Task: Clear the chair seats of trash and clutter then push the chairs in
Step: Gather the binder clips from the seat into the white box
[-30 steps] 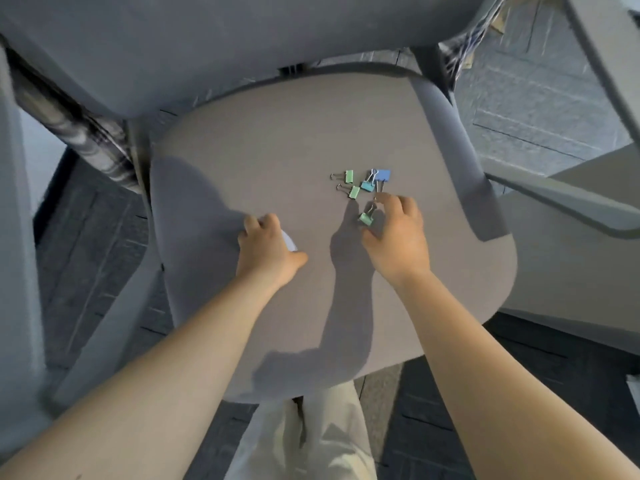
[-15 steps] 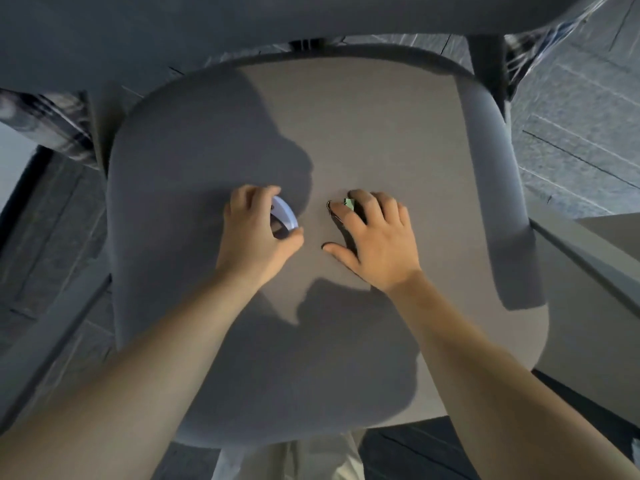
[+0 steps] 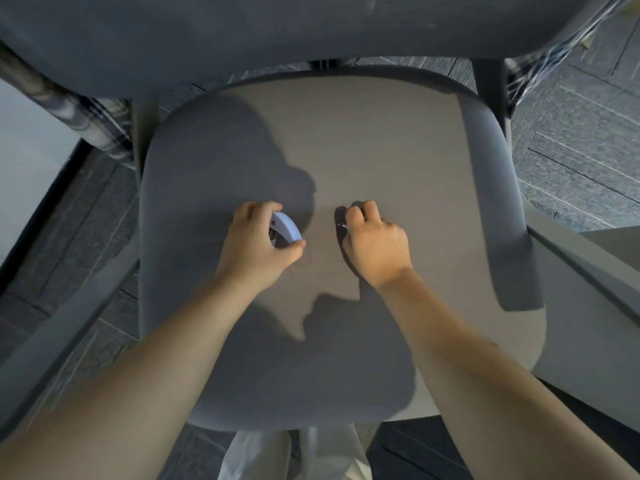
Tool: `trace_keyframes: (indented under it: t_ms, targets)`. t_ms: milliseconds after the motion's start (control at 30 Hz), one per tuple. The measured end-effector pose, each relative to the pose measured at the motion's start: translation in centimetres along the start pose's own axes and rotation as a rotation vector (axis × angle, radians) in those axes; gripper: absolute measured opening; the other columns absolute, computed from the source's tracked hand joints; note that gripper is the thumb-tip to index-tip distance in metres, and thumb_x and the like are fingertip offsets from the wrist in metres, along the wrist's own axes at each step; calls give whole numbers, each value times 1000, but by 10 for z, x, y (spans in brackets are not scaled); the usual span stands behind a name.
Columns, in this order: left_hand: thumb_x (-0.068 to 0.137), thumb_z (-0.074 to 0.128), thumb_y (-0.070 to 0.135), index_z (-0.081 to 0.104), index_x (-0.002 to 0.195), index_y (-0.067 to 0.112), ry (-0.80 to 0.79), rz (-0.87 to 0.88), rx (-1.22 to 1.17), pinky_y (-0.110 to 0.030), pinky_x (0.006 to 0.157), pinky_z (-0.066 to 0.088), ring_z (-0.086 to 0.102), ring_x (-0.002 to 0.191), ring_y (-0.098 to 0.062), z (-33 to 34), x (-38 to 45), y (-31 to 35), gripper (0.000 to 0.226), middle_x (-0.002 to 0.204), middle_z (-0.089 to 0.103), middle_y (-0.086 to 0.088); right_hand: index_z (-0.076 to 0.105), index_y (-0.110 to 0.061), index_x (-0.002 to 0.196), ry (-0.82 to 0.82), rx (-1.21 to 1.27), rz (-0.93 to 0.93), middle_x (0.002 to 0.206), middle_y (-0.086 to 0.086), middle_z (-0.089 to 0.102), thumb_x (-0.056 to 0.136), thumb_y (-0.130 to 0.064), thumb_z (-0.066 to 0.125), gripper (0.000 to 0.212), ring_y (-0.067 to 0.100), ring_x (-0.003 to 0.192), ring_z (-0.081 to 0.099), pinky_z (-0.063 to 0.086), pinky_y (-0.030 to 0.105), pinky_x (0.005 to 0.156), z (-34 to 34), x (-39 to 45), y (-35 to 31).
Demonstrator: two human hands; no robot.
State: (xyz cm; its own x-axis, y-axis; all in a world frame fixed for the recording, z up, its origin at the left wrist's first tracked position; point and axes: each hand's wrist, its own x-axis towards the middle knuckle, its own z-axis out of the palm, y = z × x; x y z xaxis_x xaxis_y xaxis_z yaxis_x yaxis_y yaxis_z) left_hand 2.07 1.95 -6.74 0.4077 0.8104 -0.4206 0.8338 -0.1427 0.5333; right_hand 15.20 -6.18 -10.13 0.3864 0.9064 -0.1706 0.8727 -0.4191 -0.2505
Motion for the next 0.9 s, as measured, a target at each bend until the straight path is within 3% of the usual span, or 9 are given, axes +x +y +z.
trace_keyframes:
  t_ms: [67, 100, 167, 400, 500, 600, 800, 900]
  targets:
    - [75, 72, 17, 49, 126, 10, 3, -6, -8, -7, 72, 23, 48, 114, -20, -5, -4, 0, 57, 134, 44, -10, 61, -5, 106, -65, 78, 125, 103, 16, 65, 79, -5, 64, 27, 38, 70, 67, 46, 33, 52, -8, 0, -2]
    - [75, 72, 17, 48, 126, 10, 4, -10, -11, -7, 72, 23, 48, 113, -20, -8, -6, 1, 57, 134, 43, -10, 52, -4, 117, -117, 128, 184, 116, 17, 60, 90, -8, 49, 28, 42, 88, 64, 47, 37, 67, -9, -1, 0]
    - [75, 72, 15, 48, 127, 9, 9, -6, -21, -6, 70, 23, 49, 112, -21, -16, -9, 6, 57, 134, 43, -11, 46, -1, 121, -171, 249, 269, 124, 19, 55, 95, -11, 39, 29, 45, 101, 57, 44, 41, 83, -20, -4, 1]
    - [75, 71, 14, 47, 127, 9, -10, 111, -27, -6, 68, 22, 48, 112, -22, -52, -25, 49, 57, 134, 43, -13, 46, 2, 114, -51, 332, 376, 118, 22, 56, 96, -13, 40, 24, 46, 100, 55, 45, 44, 81, -94, -19, -5]
    - [75, 71, 15, 47, 128, 9, -54, 198, -10, -10, 75, 26, 48, 114, -25, -71, -36, 77, 58, 133, 42, -13, 47, 2, 110, 34, 342, 409, 114, 24, 56, 94, -11, 41, 21, 46, 97, 55, 44, 44, 75, -133, -31, -13]
    - [75, 71, 14, 47, 129, 10, -128, 327, 5, -24, 95, 35, 46, 119, -26, -95, -52, 109, 59, 134, 40, -13, 47, 3, 109, 144, 356, 498, 110, 24, 57, 92, -8, 41, 21, 45, 95, 55, 39, 40, 68, -174, -54, -21]
    - [75, 66, 9, 46, 129, 12, -287, 647, 63, -32, 101, 41, 42, 121, -28, -127, -105, 156, 58, 133, 39, -11, 49, 3, 107, 387, 368, 752, 110, 23, 58, 92, -7, 40, 20, 42, 96, 55, 33, 37, 68, -224, -125, -48]
    - [76, 65, 10, 46, 130, 13, -363, 775, 117, -34, 101, 41, 42, 121, -29, -134, -138, 166, 57, 132, 39, -13, 50, 3, 106, 492, 364, 894, 103, 24, 59, 92, -6, 42, 18, 43, 93, 57, 44, 45, 73, -242, -170, -65]
